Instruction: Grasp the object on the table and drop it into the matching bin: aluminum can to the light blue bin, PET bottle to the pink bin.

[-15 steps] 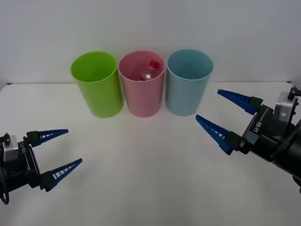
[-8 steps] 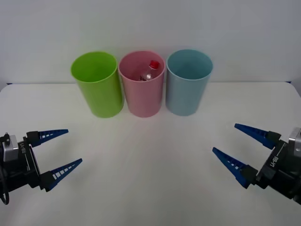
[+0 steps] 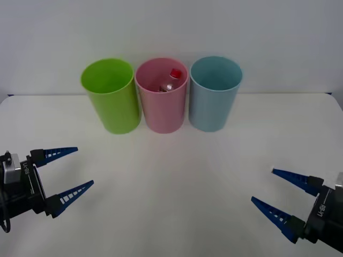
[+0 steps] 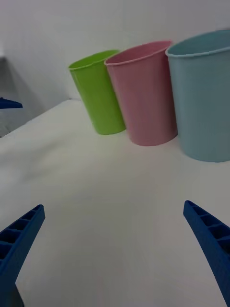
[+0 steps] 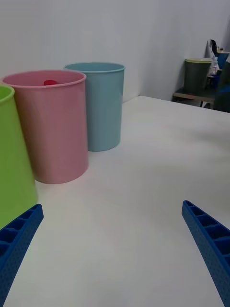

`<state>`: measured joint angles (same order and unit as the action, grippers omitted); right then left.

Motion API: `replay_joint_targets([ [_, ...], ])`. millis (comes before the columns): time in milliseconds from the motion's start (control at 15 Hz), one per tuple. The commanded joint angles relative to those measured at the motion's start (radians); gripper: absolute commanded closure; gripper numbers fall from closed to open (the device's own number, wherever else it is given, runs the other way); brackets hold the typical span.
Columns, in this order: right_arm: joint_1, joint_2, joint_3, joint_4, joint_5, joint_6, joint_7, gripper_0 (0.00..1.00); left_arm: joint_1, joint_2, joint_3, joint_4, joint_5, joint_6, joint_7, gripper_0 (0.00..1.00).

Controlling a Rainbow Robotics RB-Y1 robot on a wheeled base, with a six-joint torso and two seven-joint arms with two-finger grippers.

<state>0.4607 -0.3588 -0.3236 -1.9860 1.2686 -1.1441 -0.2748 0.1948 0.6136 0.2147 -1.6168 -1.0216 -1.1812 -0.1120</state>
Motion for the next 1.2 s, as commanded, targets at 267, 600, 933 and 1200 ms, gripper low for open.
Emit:
replay_joint_targets([
  [267,-0.001,0.009,-0.028,0.009,0.002,-0.002,0.086,0.00,0.000,0.000,0.000,0.000,0.000,0.000,0.000,0.00],
  [600,-0.001,0.009,-0.026,0.010,0.003,-0.012,0.103,0.00,0.000,0.000,0.000,0.000,0.000,0.000,0.000,0.00],
  [933,0.001,0.009,-0.020,0.009,0.005,-0.022,0.118,0.00,0.000,0.000,0.000,0.000,0.000,0.000,0.000,0.00],
  [1200,0.001,0.009,-0.017,0.009,0.020,-0.025,0.118,0.00,0.000,0.000,0.000,0.000,0.000,0.000,0.000,0.00],
])
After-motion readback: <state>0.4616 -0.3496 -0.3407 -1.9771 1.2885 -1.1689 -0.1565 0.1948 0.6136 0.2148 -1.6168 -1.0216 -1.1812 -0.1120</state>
